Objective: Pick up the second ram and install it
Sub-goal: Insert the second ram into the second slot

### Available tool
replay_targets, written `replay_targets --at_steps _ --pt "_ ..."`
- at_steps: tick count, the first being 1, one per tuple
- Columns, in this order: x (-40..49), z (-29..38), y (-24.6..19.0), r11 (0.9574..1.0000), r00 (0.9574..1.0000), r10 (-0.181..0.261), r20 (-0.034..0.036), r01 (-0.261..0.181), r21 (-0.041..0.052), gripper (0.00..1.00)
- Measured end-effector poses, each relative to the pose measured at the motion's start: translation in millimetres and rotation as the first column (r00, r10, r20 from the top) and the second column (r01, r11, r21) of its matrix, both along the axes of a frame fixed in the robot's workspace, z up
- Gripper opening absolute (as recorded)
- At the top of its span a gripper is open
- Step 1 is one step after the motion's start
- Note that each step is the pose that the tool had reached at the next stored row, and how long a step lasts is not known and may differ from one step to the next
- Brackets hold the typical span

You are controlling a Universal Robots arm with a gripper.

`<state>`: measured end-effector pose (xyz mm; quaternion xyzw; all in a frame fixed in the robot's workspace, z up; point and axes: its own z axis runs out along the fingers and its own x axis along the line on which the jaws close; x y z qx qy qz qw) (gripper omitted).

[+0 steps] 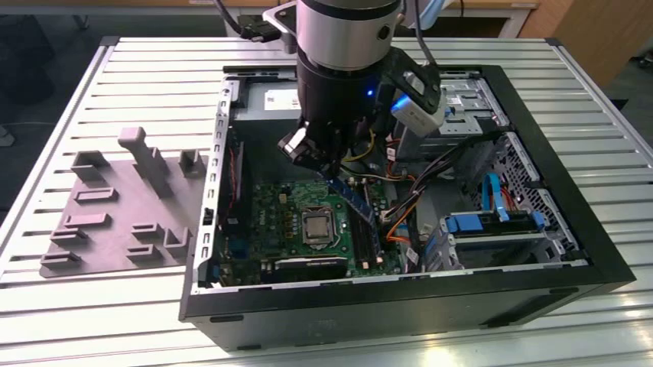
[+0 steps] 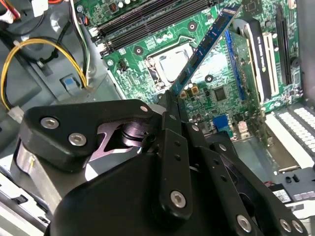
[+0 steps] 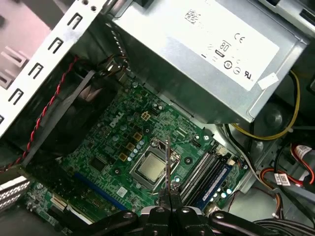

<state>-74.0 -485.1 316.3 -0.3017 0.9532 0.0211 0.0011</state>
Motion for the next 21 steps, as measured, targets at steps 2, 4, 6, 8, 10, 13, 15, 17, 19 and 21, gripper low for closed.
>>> replay_targets --at_steps 2,4,6,8,10,13,15,17,19,21 --pt "0.0 0.0 0.0 0.9998 0.9998 -0.021 0.0 0.021 -0.0001 0.12" --pt "0.0 -0.1 0.0 0.9991 0.9991 -0.042 0.0 0.042 0.0 0.12" --pt "0.0 -0.1 0.0 0.998 0.998 -0.064 0.0 0.064 0.0 0.12" --pt "0.0 -0.2 0.0 0.9964 0.9964 -0.084 0.0 0.084 0.0 0.12" --pt "0.0 -0.2 0.0 0.9945 0.9945 -0.105 0.0 0.105 0.0 0.12" --pt "0.0 -0.3 0.0 0.9906 0.9906 -0.137 0.0 0.137 0.0 0.12" --pt "0.0 -0.3 0.0 0.9876 0.9876 -0.157 0.0 0.157 0.0 0.12" --pt "0.0 -0.4 0.0 0.9843 0.9843 -0.177 0.0 0.177 0.0 0.12" --pt "0.0 -0.4 0.0 0.9804 0.9804 -0.197 -0.0001 0.197 0.0 0.12" --pt "0.0 -0.5 0.0 0.976 0.976 -0.218 0.0 0.218 0.0 0.12"
